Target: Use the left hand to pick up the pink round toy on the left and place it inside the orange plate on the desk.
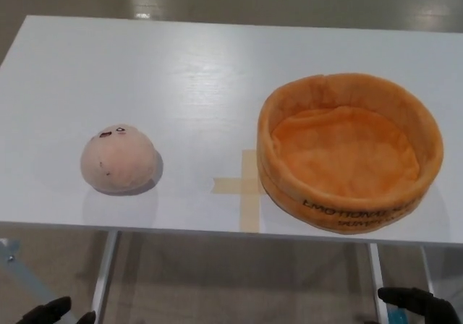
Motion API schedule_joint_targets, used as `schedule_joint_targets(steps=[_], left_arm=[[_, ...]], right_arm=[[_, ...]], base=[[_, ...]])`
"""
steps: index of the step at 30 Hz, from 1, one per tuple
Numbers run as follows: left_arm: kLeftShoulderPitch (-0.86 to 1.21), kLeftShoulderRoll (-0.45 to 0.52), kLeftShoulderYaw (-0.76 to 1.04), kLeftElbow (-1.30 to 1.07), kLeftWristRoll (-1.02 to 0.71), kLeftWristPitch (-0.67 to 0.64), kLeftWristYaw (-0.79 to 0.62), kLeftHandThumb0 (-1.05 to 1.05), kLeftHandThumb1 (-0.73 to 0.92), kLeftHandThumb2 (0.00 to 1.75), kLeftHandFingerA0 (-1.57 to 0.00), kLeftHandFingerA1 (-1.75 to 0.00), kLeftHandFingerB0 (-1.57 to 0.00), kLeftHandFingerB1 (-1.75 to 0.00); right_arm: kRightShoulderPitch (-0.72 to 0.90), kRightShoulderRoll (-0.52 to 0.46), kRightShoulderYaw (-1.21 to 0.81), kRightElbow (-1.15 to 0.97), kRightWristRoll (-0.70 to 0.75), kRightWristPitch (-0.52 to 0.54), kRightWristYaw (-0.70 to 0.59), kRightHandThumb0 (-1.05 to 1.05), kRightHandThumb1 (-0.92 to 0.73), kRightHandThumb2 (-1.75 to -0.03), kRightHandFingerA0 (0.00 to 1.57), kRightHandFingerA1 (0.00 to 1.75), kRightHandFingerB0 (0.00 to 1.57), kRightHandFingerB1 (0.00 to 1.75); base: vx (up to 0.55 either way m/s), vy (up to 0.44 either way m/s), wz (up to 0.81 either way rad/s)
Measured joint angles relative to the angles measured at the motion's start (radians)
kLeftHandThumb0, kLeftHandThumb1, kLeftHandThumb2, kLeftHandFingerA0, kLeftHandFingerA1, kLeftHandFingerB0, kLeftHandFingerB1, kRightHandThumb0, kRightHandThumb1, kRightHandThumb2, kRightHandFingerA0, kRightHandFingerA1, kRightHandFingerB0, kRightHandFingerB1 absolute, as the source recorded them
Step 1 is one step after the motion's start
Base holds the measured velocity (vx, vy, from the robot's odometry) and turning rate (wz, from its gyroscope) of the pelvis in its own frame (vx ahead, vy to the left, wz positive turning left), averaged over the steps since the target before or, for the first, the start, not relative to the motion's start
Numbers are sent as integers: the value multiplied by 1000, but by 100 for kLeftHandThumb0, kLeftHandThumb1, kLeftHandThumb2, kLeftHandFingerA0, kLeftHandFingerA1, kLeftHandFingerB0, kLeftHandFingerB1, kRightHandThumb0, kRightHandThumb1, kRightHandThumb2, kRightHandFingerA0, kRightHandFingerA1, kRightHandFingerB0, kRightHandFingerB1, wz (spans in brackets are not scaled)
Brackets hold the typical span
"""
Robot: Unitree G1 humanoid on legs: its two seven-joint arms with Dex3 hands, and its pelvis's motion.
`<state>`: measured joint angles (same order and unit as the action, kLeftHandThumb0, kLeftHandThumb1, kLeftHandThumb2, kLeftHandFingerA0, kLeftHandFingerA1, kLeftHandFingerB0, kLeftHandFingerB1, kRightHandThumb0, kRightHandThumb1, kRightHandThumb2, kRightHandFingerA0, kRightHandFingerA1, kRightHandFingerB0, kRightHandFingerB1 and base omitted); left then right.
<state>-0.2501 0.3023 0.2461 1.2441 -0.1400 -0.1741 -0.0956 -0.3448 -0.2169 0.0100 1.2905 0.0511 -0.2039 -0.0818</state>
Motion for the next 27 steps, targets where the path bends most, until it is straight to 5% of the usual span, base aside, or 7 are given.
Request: schedule_joint_targets(steps=[8, 21, 24, 27], left_arm=[[4, 0, 10, 13, 5, -3, -15, -27, 59, 58, -58, -48, -41, -35], [86, 15, -111, -23, 66, -110, -69, -44, 51, 71, -32, -45, -31, -40], [130, 31, -140, -64, 83, -159, -104, -38, 56, 57, -36, -38, -34, -31], [176, 38, -146, -122, 80, -196, -158, -54, 38, 73, -36, -47, -37, -45]], right_arm=[[3, 1, -17, 12, -33, -11, -8, -18, -42, -68, 74, 84, 52, 64], [28, 7, -40, 17, -57, -26, -11, -21, -39, -70, 77, 86, 54, 66], [28, 7, -46, 17, -65, -27, -10, -20, -39, -69, 75, 85, 53, 65], [28, 6, -53, 17, -72, -27, -9, -19, -41, -68, 76, 85, 52, 64]], base=[[0, 0, 0], [0, 0, 0], [0, 0, 0], [0, 0, 0]])
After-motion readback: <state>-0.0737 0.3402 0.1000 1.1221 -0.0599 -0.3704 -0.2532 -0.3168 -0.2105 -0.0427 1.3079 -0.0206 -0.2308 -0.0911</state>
